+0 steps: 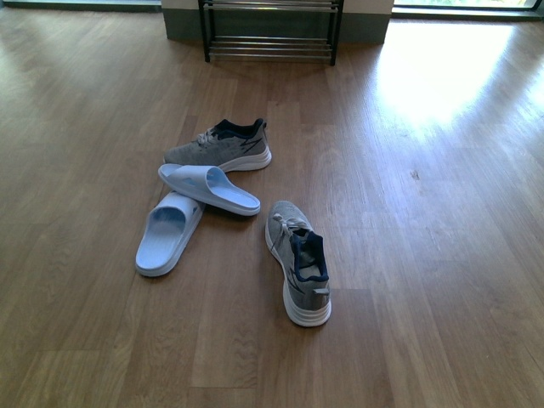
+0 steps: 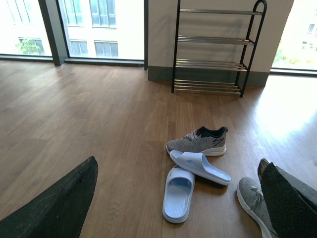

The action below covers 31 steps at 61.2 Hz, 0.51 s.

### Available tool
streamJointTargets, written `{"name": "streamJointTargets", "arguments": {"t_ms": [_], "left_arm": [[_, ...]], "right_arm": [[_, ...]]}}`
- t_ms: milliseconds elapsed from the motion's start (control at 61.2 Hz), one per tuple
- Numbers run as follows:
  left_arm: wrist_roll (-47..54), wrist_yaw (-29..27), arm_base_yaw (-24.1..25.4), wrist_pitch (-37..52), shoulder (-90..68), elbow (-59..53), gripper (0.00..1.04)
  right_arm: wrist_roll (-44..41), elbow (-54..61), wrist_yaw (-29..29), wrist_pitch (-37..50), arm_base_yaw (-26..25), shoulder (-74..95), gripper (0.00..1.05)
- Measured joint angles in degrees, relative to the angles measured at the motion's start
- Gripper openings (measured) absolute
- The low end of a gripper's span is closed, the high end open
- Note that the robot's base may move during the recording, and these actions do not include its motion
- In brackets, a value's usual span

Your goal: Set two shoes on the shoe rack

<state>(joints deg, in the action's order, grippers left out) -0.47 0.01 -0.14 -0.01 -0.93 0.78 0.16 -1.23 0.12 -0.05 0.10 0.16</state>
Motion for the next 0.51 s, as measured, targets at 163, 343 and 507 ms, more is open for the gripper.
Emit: {"name": "streamJointTargets", "arguments": {"t_ms": [163,343,507], "left_arm": [[0.0,0.0,0.0,0.0,0.0,0.0,0.95],[0.0,0.0,0.0,0.0,0.0,0.0,0.95],[0.0,0.0,0.0,0.0,0.0,0.0,0.95]], "right_arm": [[0.0,0.0,0.0,0.0,0.0,0.0,0.96],[0.0,0.0,0.0,0.0,0.0,0.0,0.96],[0.0,0.0,0.0,0.0,0.0,0.0,0.96]]}}
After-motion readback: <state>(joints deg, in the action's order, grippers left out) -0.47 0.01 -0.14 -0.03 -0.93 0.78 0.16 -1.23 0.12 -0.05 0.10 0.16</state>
